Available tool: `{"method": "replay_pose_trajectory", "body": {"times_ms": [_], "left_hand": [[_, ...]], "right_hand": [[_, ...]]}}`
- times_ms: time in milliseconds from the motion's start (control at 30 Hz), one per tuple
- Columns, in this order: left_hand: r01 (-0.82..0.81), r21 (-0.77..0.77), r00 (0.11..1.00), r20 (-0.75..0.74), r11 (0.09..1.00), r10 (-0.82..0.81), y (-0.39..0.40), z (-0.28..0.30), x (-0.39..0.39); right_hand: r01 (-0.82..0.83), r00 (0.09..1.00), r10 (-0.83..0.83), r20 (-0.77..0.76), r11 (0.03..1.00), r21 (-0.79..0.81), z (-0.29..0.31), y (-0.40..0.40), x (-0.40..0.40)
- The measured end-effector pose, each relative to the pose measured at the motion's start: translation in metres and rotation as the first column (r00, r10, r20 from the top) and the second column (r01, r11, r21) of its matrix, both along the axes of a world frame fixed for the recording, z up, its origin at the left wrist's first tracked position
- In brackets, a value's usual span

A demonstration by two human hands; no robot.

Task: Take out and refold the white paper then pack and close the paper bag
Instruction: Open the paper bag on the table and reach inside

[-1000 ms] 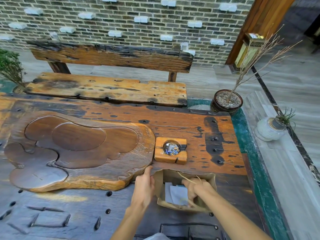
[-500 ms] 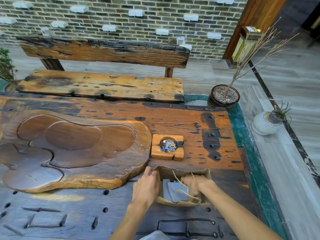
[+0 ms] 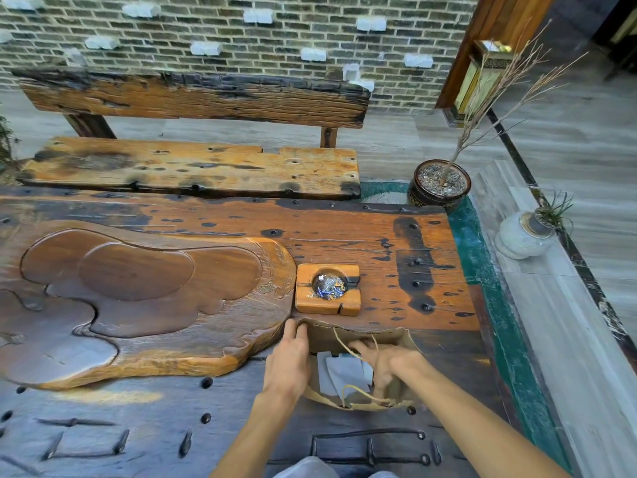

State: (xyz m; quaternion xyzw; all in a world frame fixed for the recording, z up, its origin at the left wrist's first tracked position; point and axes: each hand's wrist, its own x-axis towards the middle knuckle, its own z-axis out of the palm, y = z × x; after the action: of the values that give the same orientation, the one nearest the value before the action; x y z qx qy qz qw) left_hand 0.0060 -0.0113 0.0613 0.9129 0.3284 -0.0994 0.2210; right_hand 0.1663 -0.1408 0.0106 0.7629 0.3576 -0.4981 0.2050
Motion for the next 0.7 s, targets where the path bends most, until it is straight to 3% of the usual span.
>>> {"method": "replay_pose_trajectory", "body": {"times_ms": [300,700], "left_hand": [[-0.016,-0.268,0.996,0.078,0.963,0.038,0.009,-0.019,-0.006],[0.033,-0.354,0.997,0.074,0.935,-0.007,0.011,-0.028,-0.010]], "right_hand": [[0.133,0.990,-0.136,0.039,0.989,0.069,-0.006,0.011,0.002],[0.205,0.954,-0.215,0.209,0.976,0.072,-0.037,0.022,-0.005]]}}
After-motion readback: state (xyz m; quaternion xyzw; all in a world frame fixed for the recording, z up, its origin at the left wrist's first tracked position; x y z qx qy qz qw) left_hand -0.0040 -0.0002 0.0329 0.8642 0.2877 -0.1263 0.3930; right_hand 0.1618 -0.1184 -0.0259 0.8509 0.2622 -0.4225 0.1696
